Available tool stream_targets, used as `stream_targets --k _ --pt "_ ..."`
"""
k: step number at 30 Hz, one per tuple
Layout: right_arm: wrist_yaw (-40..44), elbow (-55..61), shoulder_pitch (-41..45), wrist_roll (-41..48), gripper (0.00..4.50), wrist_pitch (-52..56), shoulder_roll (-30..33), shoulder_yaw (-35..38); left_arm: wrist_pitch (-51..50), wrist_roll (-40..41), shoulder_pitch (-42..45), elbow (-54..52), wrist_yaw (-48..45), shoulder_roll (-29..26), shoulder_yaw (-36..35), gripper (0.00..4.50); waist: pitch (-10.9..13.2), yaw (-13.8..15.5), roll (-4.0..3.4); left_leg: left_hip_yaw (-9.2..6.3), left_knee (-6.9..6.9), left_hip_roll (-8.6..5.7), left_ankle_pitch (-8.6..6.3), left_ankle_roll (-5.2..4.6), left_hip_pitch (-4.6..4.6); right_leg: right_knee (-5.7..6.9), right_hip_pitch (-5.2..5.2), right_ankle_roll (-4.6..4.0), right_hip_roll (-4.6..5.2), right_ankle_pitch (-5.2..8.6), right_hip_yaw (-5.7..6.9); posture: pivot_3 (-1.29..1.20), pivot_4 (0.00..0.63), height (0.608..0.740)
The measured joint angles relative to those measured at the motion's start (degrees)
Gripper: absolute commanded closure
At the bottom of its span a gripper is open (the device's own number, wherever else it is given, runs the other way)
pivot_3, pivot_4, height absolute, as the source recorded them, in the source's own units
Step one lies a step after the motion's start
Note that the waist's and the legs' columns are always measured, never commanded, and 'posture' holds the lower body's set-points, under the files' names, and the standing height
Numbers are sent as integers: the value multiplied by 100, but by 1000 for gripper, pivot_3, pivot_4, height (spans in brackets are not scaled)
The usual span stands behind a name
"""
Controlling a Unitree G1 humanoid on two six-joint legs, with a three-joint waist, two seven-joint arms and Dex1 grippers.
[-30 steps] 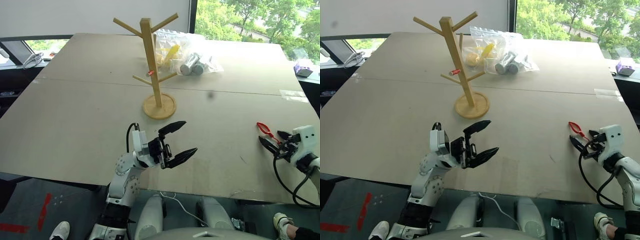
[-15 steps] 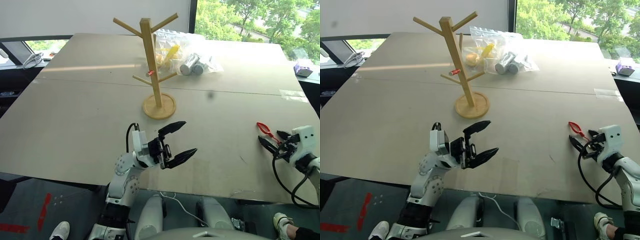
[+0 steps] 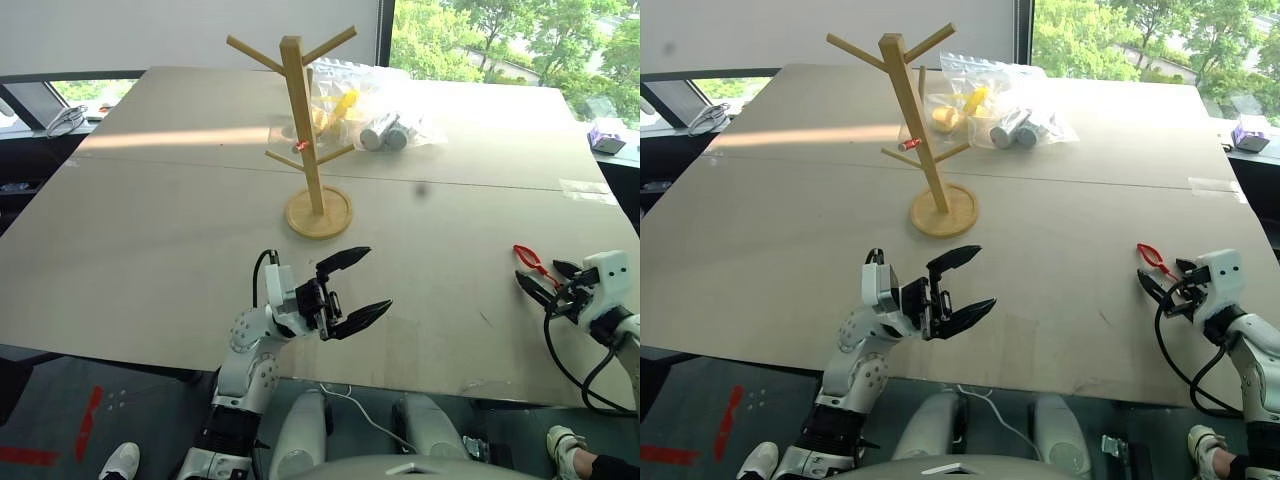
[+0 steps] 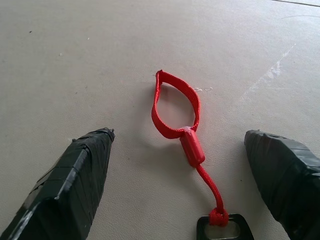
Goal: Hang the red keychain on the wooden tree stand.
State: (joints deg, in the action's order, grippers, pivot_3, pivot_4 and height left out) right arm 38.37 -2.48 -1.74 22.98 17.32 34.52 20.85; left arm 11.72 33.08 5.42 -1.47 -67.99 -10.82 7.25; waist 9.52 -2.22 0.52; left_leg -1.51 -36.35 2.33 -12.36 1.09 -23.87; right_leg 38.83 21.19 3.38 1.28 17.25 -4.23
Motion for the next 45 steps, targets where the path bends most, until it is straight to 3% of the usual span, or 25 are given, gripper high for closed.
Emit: stream_targets --k 3,9,11,26,31,35,39,45 --pt "-2 0 0 -1 908 -2 0 -1 -1 -6 0 0 5 -5 0 0 0 0 0 0 0 0 0 0 0 0 0 0 0 0 0 0 150 740" --pt "-7 0 0 -12 3902 -7 -3 -1 -3 -22 0 -1 20 -17 0 0 0 0 0 0 0 0 0 0 0 0 0 0 0 0 0 0 150 740" --pt "-9 0 0 -20 4389 -14 -7 -1 -4 -26 1 -1 24 -20 0 0 0 0 0 0 0 0 0 0 0 0 0 0 0 0 0 0 150 740" --pt "-198 74 57 -22 4389 -35 -132 0 -4 -29 1 -1 23 -38 -5 0 1 -8 -1 1 0 0 0 0 0 1 2 0 0 0 -1 0 150 740" --pt "-513 866 574 10 4389 -12 -278 -61 -12 -32 11 -1 217 -10 -62 0 1 -15 -3 -1 0 3 0 0 0 2 3 0 -3 0 0 0 150 740" --pt "-744 1371 840 -72 4389 -8 -528 -467 -11 -44 0 -1 453 38 -201 0 1 1 -1 -6 0 3 0 0 -7 0 4 0 -3 -1 5 0 150 740" --pt "-1023 1705 1175 -562 4389 -174 -1030 -1365 44 -216 -148 -6 968 193 -358 0 2 -22 -2 -4 0 4 0 0 -6 4 9 -1 -2 -1 2 0 150 740" --pt "-1465 1624 1707 -1599 4389 -1319 -1443 -2055 252 -476 -385 -11 1590 316 -595 0 4 37 2 -7 0 2 0 1 -12 -3 9 -1 0 -1 7 0 150 740"
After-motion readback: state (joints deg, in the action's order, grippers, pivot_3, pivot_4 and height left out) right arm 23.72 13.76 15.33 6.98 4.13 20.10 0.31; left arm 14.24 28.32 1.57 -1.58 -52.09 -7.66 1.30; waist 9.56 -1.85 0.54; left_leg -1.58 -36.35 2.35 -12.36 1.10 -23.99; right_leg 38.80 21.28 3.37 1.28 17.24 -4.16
